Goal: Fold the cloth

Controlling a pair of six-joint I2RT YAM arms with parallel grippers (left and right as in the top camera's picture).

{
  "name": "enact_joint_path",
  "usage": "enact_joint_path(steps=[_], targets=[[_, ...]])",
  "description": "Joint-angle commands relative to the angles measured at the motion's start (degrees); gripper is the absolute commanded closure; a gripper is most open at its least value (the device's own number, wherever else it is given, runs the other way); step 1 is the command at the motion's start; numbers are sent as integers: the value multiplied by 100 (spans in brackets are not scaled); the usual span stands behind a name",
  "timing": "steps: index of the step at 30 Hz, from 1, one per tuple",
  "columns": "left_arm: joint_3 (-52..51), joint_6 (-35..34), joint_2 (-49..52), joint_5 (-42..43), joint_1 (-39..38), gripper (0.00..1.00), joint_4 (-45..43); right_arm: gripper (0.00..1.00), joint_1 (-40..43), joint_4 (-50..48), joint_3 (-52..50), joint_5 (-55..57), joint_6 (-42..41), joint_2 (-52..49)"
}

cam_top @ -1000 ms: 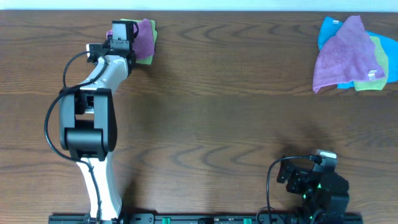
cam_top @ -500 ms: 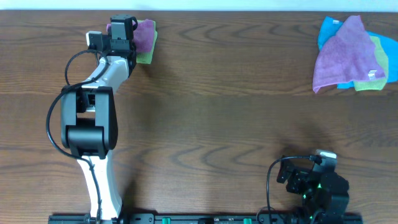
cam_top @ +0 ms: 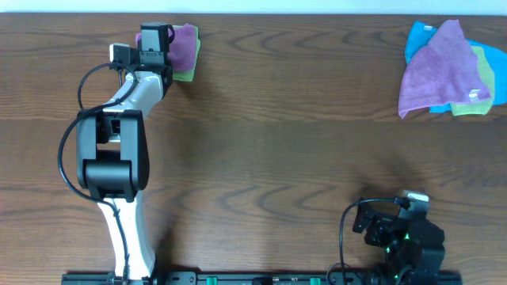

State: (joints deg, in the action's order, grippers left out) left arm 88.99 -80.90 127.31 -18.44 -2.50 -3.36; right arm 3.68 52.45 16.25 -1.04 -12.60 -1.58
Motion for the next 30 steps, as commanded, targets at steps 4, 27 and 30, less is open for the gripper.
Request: enact_joint_path(steps=[4,27,30], targets=[[0,365,74,-120,33,71,-527,1,33,7,-31,61,-48,46],[0,763,79,-50,24,21,-269,1,33,7,-31,61,-48,46],[0,769,83,-59,35,22,-341,1,33,7,-31,61,-48,46]])
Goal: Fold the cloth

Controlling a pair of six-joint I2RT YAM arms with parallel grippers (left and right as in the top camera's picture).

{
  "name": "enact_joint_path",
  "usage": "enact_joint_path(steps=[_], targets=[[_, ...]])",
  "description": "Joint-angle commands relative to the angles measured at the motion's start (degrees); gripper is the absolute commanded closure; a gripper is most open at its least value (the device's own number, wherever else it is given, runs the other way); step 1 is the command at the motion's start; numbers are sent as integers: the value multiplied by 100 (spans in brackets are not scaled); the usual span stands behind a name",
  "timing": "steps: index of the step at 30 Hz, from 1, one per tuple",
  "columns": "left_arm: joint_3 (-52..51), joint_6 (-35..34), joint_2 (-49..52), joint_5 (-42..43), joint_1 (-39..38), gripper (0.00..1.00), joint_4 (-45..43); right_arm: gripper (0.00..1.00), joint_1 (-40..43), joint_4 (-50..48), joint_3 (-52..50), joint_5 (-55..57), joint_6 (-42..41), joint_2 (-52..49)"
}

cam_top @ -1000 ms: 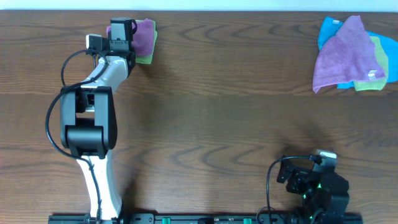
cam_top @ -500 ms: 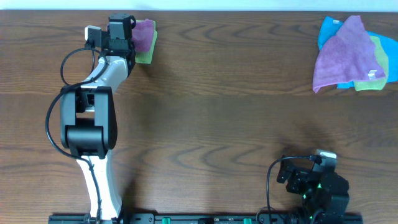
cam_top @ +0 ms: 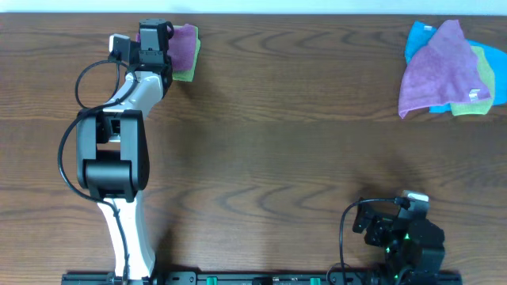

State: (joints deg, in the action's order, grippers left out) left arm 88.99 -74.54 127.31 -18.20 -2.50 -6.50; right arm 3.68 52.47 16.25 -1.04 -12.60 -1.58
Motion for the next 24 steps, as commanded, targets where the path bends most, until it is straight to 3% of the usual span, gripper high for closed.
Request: enact_joint_path(steps=[1,4,7,9,10,12,13,15,17,20,24], targets=[[0,181,83,-83,35,23,-105,1,33,4,-31,61,-48,46],[0,859,83,-35,24,31,-474,1,33,4,-31,61,-48,46],[0,1510,83,55,15,33,-807,1,33,4,-31,59,-48,46],[0,1757,83,63,17,27,-765,1,33,4,-31,61,-48,46],[0,1731,83,39,17,18,-673,1,33,4,-31,61,-48,46],[0,942,83,70,17,16,-354,1,33,4,-31,61,-48,46],[0,918,85,144,11,15,-382,1,33,4,-31,61,-48,46],[0,1456,85,157,-11,4,-442,1,33,4,-31,61,-48,46],[0,1451,85,72,-11,4,-343,1,33,4,-31,61,-48,46],[0,1405,85,33,-11,15,-254,1,33,4,-31,61,-48,46],[0,1961,85,2,-11,54,-273,1,33,4,-31,61,-48,46]])
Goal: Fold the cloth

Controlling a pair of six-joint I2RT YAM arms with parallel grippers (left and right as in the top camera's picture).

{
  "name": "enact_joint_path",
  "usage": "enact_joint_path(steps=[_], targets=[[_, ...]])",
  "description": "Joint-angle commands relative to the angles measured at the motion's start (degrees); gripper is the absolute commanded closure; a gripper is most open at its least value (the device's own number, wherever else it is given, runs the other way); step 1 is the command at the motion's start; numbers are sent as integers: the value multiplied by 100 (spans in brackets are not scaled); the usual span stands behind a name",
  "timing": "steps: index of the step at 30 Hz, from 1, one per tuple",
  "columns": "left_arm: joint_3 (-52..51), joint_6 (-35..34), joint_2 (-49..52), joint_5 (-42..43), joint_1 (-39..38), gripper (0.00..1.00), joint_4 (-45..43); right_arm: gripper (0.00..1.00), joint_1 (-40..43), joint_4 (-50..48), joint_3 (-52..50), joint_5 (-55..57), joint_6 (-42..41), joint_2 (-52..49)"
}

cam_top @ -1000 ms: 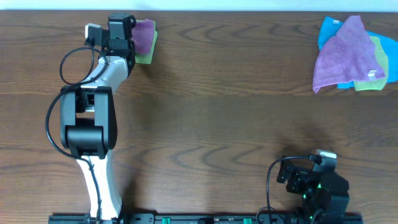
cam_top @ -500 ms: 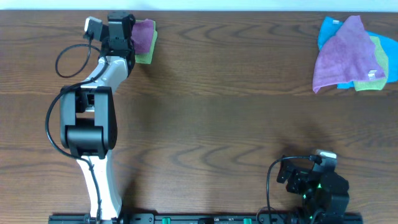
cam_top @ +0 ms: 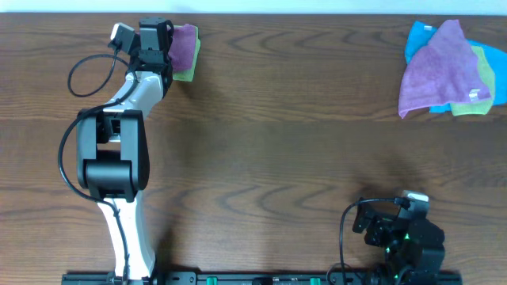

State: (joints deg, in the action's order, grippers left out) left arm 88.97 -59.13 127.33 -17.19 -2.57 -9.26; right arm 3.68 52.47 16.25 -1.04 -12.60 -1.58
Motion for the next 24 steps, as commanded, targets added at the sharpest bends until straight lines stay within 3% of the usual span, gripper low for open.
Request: enact_joint_path(steps=[1,2,7,13,17,20,22,24], targets=[[2,435,83,-98,-7,60,0,1,33,4,-31,61,-48,46],[2,433,83,-90,-11,66,-7,1,33,4,-31,61,-48,46],[2,431,83,-101,-74,69,-457,1,33,4,-31,61,-48,46],[0,428,83,-306,-76,61,-20,1,33,4,-31,61,-48,46],[-2,435,85,-317,-76,64,238,1,33,4,-31,61,-48,46],[-15,428,87,-509,-76,54,474,1,33,4,-31,61,-48,46],[-52,393,92,-568,-79,34,601,1,33,4,-31,61,-48,46],[-90,339,92,-568,-83,19,632,1,33,4,-31,61,-48,46]])
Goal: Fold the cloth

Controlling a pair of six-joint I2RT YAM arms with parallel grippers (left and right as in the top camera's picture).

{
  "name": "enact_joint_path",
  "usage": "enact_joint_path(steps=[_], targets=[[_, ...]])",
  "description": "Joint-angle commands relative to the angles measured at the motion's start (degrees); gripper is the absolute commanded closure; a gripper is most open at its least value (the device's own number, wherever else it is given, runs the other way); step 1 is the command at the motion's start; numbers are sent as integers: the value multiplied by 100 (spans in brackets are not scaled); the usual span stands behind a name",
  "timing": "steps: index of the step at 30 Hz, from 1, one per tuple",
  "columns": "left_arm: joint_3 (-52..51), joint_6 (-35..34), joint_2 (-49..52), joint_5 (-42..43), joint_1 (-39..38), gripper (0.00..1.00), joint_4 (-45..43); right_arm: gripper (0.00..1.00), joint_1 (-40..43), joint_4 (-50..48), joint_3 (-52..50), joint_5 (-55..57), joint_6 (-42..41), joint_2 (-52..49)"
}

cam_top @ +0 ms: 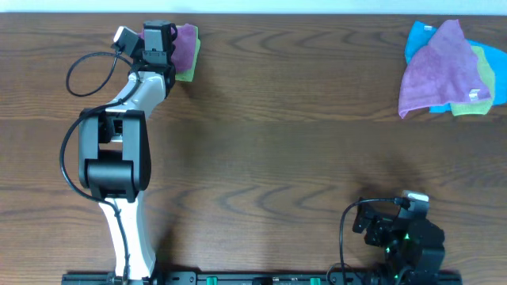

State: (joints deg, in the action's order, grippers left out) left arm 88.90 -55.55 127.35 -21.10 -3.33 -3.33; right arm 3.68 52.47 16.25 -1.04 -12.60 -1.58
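A small folded stack, a purple cloth on a green one, lies at the far left of the table. My left gripper sits at the stack's left edge, its fingers hidden under the wrist, so its state does not show. A heap of loose cloths, purple over blue and green, lies at the far right. My right gripper is tucked back at the near right edge, far from both piles; its fingers cannot be made out.
The left arm's body stretches from the near edge up to the far left stack. Bare brown table lies between the two piles. The table's far edge runs just behind both piles.
The left wrist has shifted a little to the right at the folded stack, and its white fitting sits slightly further right. The cloths and the right arm have not moved.
All through, the left gripper stayed at the left edge of the purple-and-green stack. Its wrist turned bit by bit, the white fitting going from the left side to the far side, and the cable loop widened. The heap on the right and the right arm stayed still.
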Motion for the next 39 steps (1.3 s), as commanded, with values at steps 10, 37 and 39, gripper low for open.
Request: enact_joint_path(steps=[10,37,39], targets=[[-111,-79,90,-122,-11,5,-17,1,33,4,-31,61,-48,46],[-109,-647,-1486,-925,-649,5,1663,1,33,4,-31,61,-48,46],[-109,-240,-1412,-621,-649,5,1088,1,33,4,-31,61,-48,46]])
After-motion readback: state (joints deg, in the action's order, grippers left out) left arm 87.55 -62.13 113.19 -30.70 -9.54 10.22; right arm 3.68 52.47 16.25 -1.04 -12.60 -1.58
